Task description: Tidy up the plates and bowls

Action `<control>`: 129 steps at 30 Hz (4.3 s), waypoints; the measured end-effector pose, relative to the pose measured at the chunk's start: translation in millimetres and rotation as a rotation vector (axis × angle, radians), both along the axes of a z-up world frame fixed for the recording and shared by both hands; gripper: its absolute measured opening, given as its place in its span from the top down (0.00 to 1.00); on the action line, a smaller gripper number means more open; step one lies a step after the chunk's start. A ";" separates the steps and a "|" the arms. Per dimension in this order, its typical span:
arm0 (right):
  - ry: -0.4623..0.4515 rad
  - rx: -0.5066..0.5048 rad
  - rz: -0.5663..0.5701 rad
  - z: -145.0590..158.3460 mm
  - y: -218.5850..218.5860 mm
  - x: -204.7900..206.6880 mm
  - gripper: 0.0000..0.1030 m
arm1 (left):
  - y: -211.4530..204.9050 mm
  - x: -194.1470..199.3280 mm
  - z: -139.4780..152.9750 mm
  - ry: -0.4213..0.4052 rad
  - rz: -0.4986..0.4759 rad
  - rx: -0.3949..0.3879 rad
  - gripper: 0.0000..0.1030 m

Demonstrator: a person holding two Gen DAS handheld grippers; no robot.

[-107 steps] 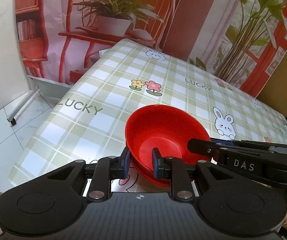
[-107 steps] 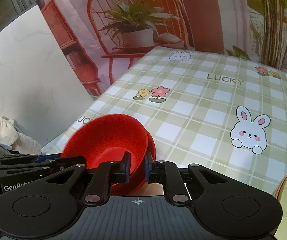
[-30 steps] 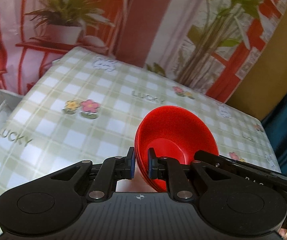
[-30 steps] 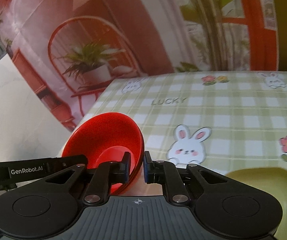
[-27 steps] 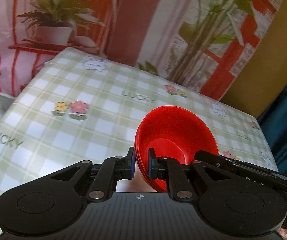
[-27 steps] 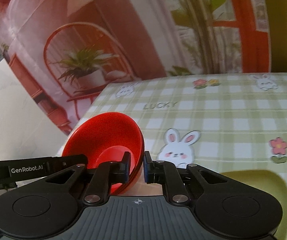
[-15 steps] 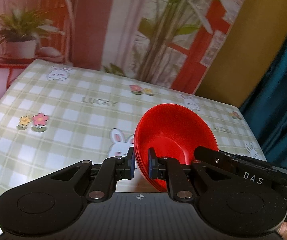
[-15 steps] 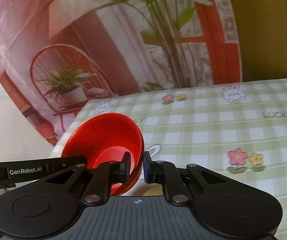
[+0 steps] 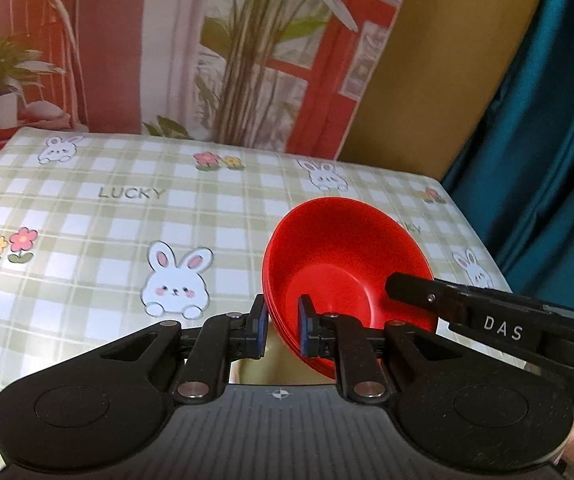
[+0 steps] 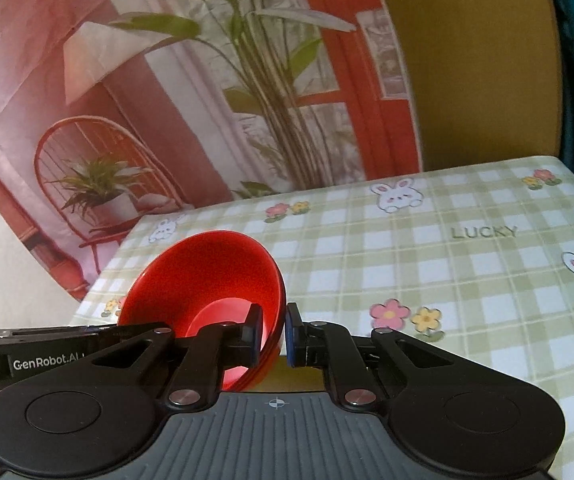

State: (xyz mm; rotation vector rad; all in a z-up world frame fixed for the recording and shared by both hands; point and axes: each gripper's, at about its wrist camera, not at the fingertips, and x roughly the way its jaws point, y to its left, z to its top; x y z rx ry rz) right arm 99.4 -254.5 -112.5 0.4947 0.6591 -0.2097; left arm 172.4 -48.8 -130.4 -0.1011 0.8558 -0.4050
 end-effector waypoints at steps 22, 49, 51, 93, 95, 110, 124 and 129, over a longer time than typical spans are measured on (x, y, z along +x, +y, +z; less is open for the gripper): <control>0.108 0.044 -0.025 -51.3 3.6 -24.6 0.90 | -11.7 -4.1 -47.7 0.097 -0.035 0.074 0.84; 0.143 0.024 -0.003 -64.7 10.9 -15.0 0.89 | -9.2 -1.7 -58.8 0.097 -0.029 0.106 0.84; 0.146 0.027 -0.003 -65.3 10.5 -15.1 0.89 | -8.5 -2.2 -56.8 0.092 -0.027 0.104 0.84; 0.030 -0.184 -0.030 18.6 18.9 -42.3 0.07 | 9.9 -52.9 62.7 -0.370 0.122 0.222 0.20; 0.003 -0.216 -0.040 34.4 21.4 -43.7 0.03 | 14.5 -56.9 80.1 -0.397 0.137 0.203 0.19; -0.192 -0.360 -0.079 151.2 50.5 -77.3 0.00 | 40.6 -110.9 184.9 -0.542 0.173 0.135 0.19; -0.292 -0.392 -0.097 190.9 76.5 -98.5 0.00 | 50.1 -140.3 207.9 -0.600 0.185 0.117 0.17; -0.299 -0.390 -0.098 192.7 79.3 -100.5 0.00 | 50.7 -140.9 207.2 -0.595 0.194 0.112 0.17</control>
